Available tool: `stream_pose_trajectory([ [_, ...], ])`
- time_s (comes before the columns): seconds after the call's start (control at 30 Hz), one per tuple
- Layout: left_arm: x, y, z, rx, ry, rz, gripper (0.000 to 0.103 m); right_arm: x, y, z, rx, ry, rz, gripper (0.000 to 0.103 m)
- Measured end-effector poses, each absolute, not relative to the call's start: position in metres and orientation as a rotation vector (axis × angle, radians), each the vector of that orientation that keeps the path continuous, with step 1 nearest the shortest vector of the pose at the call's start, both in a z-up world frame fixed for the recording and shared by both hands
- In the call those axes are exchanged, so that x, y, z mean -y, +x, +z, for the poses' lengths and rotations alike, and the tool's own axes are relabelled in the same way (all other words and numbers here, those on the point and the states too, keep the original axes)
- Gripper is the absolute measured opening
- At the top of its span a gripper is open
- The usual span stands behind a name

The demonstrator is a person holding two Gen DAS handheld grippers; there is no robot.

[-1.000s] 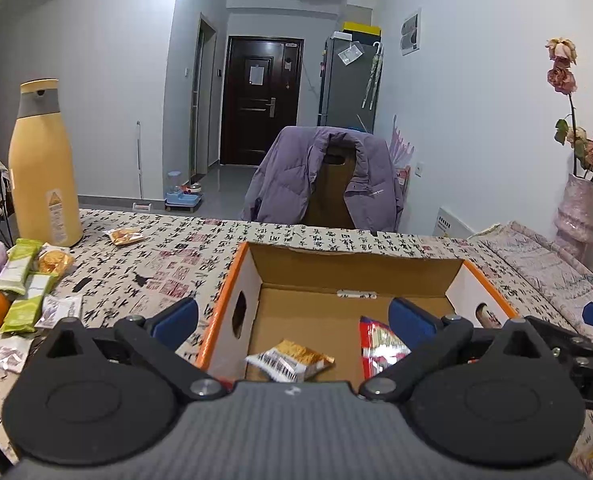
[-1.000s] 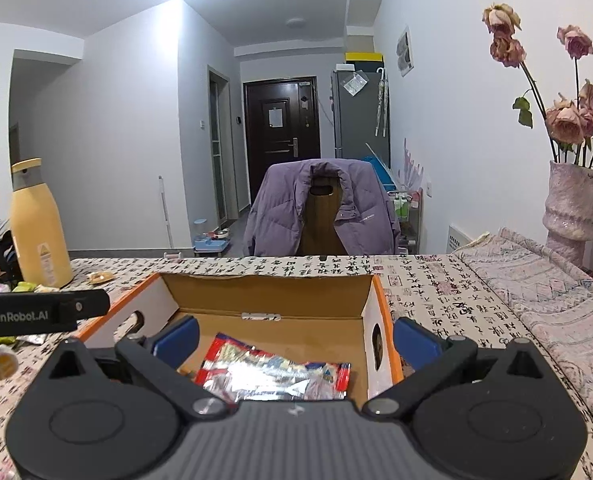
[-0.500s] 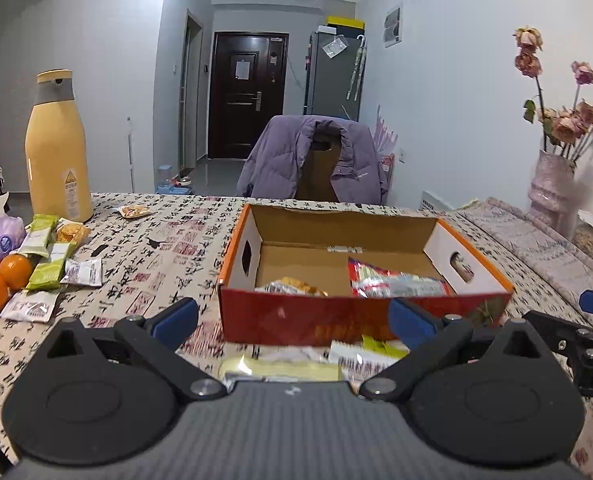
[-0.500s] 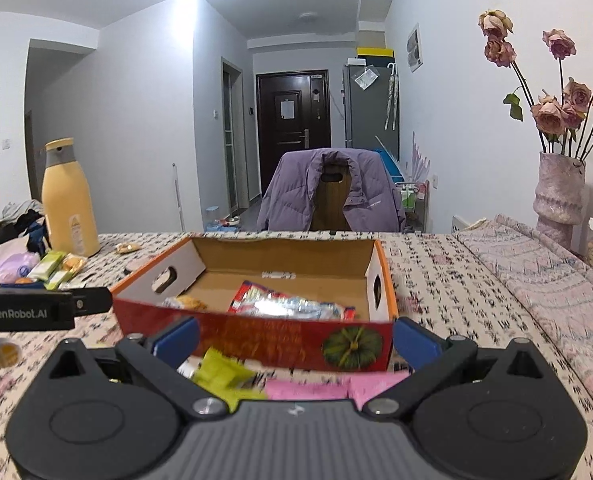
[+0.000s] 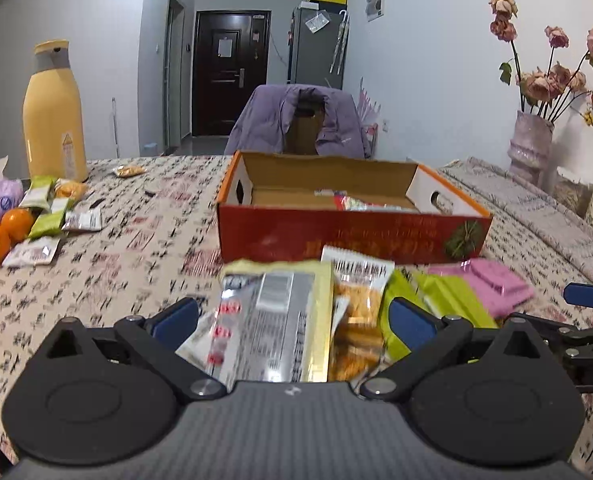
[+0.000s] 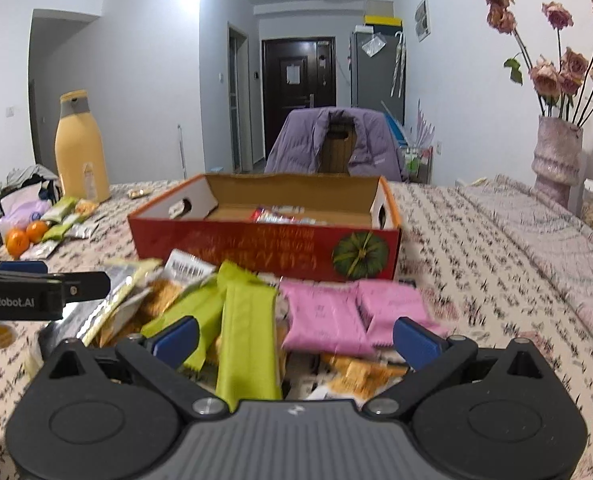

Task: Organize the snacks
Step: 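Move both grippers back from the box to the snack pile, then grasp the green bar with the right gripper while the left grasps the long silver pack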

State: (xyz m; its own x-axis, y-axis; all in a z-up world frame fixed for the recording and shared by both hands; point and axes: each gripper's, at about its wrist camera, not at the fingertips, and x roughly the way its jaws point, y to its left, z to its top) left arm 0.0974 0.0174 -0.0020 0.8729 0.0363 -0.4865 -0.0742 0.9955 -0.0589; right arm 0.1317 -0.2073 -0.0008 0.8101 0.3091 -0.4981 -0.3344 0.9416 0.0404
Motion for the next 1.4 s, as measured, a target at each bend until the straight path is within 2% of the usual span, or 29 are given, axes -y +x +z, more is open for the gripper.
stream_pose_trajectory([
  [0.1,-0.017,0.093,-0.01,-0.521,-0.077,0.051,0.103,0.201,0.131,-0.009,-0.543,-0.048,0.36,0.1],
  [0.17,-0.017,0.091,-0.014,-0.532,-0.083,0.042,0.103,0.195,0.132,-0.012,-0.555,-0.053,0.375,0.089],
  [0.3,-0.019,0.09,-0.018,-0.539,-0.088,0.039,0.103,0.188,0.136,-0.016,-0.571,-0.06,0.391,0.076],
  [0.43,-0.02,0.091,-0.019,-0.541,-0.094,0.037,0.103,0.182,0.142,-0.023,-0.6,-0.065,0.403,0.056],
  [0.63,-0.022,0.09,-0.019,-0.545,-0.097,0.036,0.103,0.176,0.156,-0.03,-0.636,-0.068,0.416,0.045],
  [0.67,-0.022,0.09,-0.019,-0.545,-0.096,0.038,0.103,0.175,0.156,-0.03,-0.634,-0.071,0.414,0.04],
  [0.87,-0.028,0.09,-0.016,-0.545,-0.1,0.053,0.103,0.184,0.149,-0.026,-0.608,-0.031,0.416,0.036],
  [1.33,-0.05,0.105,-0.03,-0.632,-0.125,0.05,0.103,0.202,0.137,-0.011,-0.512,0.022,0.397,0.036],
  [1.4,-0.051,0.107,-0.032,-0.633,-0.133,0.034,0.1,0.205,0.138,-0.013,-0.515,0.028,0.393,0.036],
])
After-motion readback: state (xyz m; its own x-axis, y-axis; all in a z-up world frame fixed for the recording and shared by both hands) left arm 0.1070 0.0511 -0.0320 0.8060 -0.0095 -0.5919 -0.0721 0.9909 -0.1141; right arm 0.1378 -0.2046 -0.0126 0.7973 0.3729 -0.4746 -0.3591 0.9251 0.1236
